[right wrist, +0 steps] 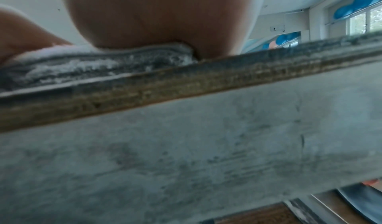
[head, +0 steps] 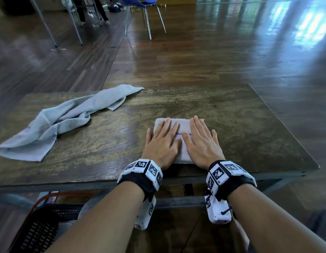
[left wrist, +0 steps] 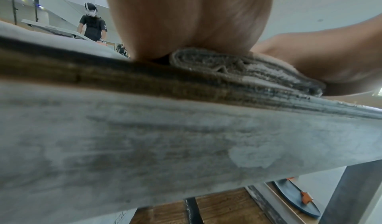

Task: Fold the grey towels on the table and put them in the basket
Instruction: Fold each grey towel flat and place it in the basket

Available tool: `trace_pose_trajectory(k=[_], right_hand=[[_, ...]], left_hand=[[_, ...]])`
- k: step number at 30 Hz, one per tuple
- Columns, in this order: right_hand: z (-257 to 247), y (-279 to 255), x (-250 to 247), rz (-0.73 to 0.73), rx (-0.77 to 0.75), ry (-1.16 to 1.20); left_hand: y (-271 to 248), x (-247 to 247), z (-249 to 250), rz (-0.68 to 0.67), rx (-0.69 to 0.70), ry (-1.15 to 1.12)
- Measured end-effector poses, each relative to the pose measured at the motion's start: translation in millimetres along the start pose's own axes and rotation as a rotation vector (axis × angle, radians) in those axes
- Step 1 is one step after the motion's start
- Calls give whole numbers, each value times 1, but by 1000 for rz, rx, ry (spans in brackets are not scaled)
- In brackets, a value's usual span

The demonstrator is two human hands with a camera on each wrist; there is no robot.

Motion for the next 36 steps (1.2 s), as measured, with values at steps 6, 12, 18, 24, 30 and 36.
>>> trace_pose_trajectory(k=[6, 12, 18, 24, 30, 36], right_hand=[[0, -6, 1, 65, 2, -58], [4, -10, 1, 61, 6, -101], [5, -11, -1, 35, 17, -84], [15, -13, -1, 1, 70, -93], [22, -19, 0, -7, 86, -95], [23, -24, 2, -16, 87, -76]], left_hand=[[8, 0, -6, -66, -37, 19], [1, -3, -8, -66, 9, 67], [-8, -7, -8, -86, 11, 67], [-13, -10, -9, -99, -22, 46], [-19, -8, -12, -128, -70, 50], [-21, -4, -17, -143, -143, 18]])
Point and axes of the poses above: each hand's wrist, its own y-axis towards the middle knuckle, its own x-axis out of the palm, z = x × y, the point moved 4 cm from there along y, towards the middle knuckle, and after that the axes turned 14 degrees about x, right-handed, at the moved point
